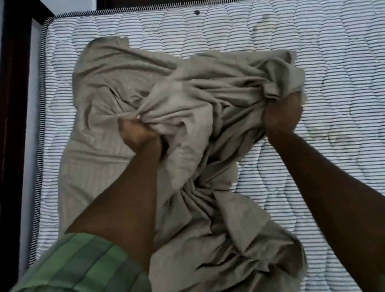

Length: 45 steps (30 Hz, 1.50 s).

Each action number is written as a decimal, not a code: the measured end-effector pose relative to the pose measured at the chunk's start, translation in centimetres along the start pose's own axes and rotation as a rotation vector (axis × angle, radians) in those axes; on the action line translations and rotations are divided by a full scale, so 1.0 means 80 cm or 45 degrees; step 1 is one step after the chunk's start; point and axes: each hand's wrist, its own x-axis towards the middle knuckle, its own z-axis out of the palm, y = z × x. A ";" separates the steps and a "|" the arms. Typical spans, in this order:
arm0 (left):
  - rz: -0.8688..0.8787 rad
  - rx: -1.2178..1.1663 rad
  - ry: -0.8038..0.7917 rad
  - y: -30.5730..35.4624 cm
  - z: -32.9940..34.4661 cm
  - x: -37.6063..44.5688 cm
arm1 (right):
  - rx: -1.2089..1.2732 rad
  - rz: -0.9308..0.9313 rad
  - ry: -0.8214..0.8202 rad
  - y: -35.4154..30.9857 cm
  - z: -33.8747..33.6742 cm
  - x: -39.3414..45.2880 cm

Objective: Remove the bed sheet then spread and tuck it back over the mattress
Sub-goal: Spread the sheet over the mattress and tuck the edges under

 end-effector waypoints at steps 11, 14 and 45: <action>0.629 0.393 0.101 0.008 0.032 -0.088 | -0.510 -0.560 0.009 0.011 0.023 -0.110; 0.887 0.616 -0.088 0.003 0.029 -0.111 | -0.523 -0.933 -0.547 0.020 0.038 -0.130; 0.165 0.651 -0.459 -0.011 -0.040 0.169 | -0.867 -0.774 -0.884 -0.239 0.306 -0.130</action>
